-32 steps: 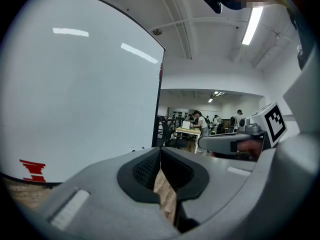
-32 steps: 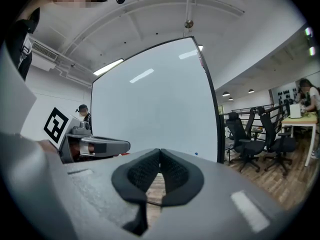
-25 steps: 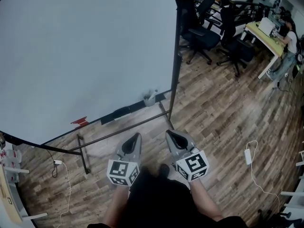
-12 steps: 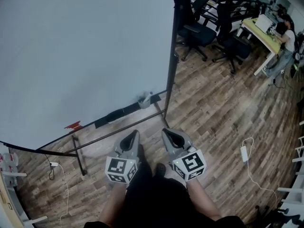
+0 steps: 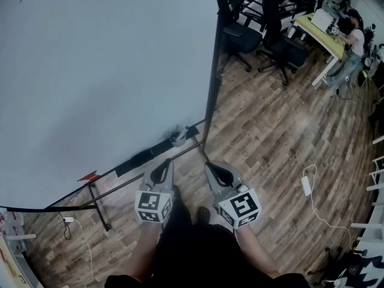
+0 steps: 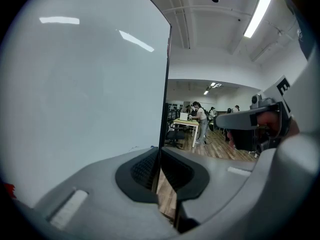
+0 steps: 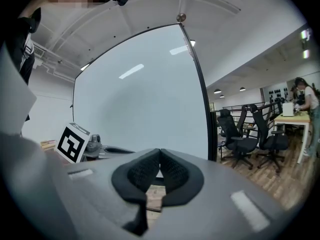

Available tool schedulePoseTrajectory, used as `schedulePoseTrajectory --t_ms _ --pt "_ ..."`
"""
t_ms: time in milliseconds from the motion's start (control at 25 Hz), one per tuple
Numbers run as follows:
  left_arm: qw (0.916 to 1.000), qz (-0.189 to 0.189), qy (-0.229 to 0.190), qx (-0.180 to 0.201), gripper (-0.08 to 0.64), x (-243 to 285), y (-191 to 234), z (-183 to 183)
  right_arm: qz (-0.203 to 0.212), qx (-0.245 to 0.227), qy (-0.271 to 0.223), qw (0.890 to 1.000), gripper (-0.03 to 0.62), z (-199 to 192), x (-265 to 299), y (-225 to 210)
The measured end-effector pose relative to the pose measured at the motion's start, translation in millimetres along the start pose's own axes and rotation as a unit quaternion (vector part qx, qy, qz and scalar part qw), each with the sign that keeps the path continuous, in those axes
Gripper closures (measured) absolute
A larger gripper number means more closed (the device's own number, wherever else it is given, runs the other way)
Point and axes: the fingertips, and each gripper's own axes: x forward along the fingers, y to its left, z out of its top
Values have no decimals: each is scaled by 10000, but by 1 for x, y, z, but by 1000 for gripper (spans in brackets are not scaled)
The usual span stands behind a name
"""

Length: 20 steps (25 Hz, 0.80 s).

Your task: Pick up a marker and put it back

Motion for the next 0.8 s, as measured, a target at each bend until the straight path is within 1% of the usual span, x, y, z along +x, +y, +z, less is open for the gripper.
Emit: schedulePoseTrajectory --t_ms 120,320,360,440,480,800 --pt "9999 -29 123 73 545 12 12 -6 -79 27 7 10000 591 4 10 -6" --pt "9987 -153 373 300 541 36 26 -23 -202 87 62 9997 591 1 25 -14" --pt "9983 -176 438 345 528 41 29 -26 -222 98 70 9997 591 1 28 -15" --pt "9971 -205 577 453 443 52 34 -34 -261 114 94 9996 591 1 33 -17" --pt "9964 -218 641 506 437 57 36 -38 -283 119 109 9995 591 0 35 -19" --pt "9933 -344 849 707 434 83 46 -55 -524 181 161 9983 591 -2 41 -30"
